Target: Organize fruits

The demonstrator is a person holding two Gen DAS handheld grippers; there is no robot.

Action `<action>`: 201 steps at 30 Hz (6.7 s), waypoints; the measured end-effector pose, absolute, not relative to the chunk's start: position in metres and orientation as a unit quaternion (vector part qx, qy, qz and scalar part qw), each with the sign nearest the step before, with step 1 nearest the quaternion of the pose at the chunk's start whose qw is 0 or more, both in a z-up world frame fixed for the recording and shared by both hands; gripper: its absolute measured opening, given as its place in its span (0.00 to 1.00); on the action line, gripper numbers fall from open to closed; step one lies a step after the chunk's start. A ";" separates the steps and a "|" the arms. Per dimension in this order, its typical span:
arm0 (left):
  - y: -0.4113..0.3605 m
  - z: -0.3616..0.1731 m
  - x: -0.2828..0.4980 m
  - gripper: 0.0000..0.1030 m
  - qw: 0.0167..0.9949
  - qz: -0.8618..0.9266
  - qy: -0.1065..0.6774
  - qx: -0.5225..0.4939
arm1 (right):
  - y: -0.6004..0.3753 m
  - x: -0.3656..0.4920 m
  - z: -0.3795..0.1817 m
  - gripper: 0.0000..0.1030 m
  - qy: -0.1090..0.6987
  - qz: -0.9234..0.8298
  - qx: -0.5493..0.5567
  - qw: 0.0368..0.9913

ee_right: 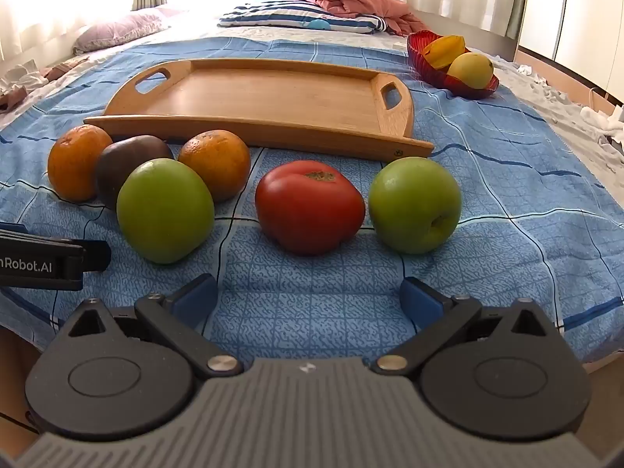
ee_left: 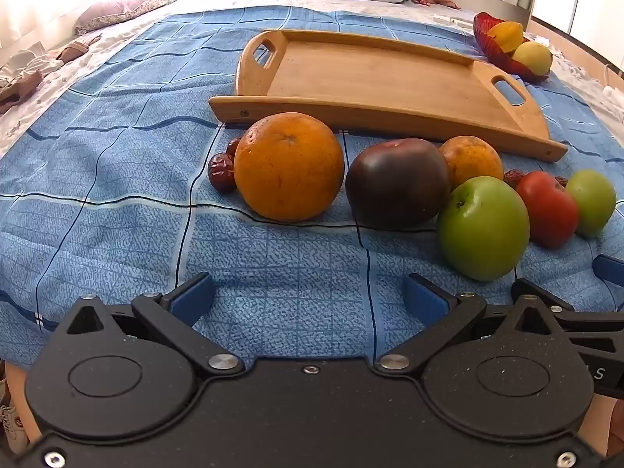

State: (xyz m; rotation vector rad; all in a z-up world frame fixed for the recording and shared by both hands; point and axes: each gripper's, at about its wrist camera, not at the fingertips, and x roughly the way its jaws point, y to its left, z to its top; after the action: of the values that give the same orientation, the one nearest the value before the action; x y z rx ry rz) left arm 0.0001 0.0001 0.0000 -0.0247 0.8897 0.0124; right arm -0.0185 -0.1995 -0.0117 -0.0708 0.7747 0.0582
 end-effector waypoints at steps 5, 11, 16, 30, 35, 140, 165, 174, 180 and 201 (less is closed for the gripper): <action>0.001 0.000 0.001 1.00 0.903 0.006 0.429 -0.013 | -0.199 -0.019 -0.012 1.00 0.376 0.028 -0.036 0.925; 0.000 0.000 0.001 1.00 0.905 0.007 0.426 -0.009 | -0.199 -0.019 -0.012 1.00 0.376 0.028 -0.036 0.926; -0.003 0.001 -0.002 1.00 0.904 0.007 0.427 -0.010 | -0.199 -0.019 -0.012 1.00 0.375 0.028 -0.037 0.926; -0.003 0.001 -0.002 1.00 0.904 0.007 0.427 -0.010 | -0.199 -0.020 -0.012 1.00 0.374 0.028 -0.037 0.926; -0.003 0.001 -0.002 1.00 0.904 0.007 0.427 -0.009 | -0.199 -0.021 -0.012 1.00 0.374 0.028 -0.037 0.926; 0.026 0.027 0.012 0.57 0.952 -0.004 0.300 -0.057 | -0.279 -0.002 0.008 0.75 0.277 -0.039 0.108 0.954; 0.027 0.029 0.028 0.58 0.950 -0.019 0.302 -0.082 | -0.288 0.008 -0.004 0.60 0.279 -0.009 0.160 0.947; 0.024 0.044 0.027 0.55 0.958 -0.025 0.278 -0.069 | -0.282 0.008 0.015 0.59 0.248 -0.001 0.131 0.960; 0.034 0.034 0.028 0.56 0.949 -0.016 0.302 -0.091 | -0.279 0.006 0.017 0.60 0.247 0.009 0.131 0.960; 0.034 0.048 0.022 0.21 0.958 -0.022 0.265 -0.105 | -0.281 -0.001 0.019 0.60 0.248 0.016 0.138 0.959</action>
State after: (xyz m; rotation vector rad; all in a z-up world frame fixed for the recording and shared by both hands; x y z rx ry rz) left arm 0.0217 0.0341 0.0485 -0.2124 0.5365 -0.0442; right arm -0.0011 -0.2812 0.0192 0.2801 0.5029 0.0326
